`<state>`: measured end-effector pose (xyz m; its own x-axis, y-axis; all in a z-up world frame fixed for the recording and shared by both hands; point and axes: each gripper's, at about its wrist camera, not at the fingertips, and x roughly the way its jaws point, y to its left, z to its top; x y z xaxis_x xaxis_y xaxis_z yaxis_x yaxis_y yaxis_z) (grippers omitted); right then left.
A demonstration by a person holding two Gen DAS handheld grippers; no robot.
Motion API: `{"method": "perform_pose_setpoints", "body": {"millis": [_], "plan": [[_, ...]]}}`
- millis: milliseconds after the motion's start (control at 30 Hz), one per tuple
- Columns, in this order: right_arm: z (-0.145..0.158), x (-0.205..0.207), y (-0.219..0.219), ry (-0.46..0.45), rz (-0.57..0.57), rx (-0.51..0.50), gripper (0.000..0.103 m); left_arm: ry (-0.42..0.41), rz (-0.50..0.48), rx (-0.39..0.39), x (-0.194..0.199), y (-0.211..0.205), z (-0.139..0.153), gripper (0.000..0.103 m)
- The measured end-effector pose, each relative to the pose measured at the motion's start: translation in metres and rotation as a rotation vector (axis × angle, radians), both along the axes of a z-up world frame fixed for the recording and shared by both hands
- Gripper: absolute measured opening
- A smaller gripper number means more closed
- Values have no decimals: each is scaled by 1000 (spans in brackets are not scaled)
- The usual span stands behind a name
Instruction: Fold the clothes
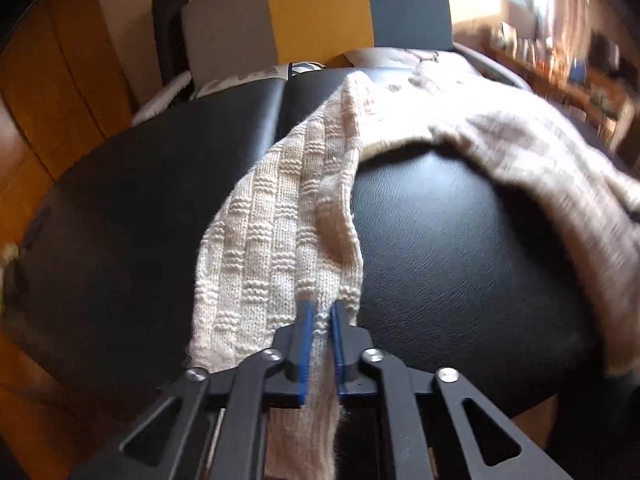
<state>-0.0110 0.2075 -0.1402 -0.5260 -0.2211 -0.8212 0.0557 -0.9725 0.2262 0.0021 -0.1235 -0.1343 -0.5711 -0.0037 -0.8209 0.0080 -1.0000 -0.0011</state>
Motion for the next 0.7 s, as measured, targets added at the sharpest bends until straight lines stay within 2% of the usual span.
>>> {"method": "perform_pose_setpoints", "body": {"millis": [100, 233, 333, 467, 567, 700], "plan": [[0, 0, -3, -4, -3, 12, 28, 26, 71, 183, 14, -35, 26, 7], [2, 0, -9, -8, 1, 47, 28, 33, 213, 461, 6, -116, 42, 6], [0, -1, -12, -14, 4, 67, 28, 49, 335, 583, -1, -175, 45, 6], [-1, -4, -12, -26, 3, 73, 28, 49, 423, 585, -18, -220, 41, 5], [-2, -6, -13, -35, 3, 82, 29, 22, 469, 472, -40, -234, 34, 1], [-4, -9, -12, -47, -3, 78, 29, -128, 575, 377, -73, -259, 0, 3]]}}
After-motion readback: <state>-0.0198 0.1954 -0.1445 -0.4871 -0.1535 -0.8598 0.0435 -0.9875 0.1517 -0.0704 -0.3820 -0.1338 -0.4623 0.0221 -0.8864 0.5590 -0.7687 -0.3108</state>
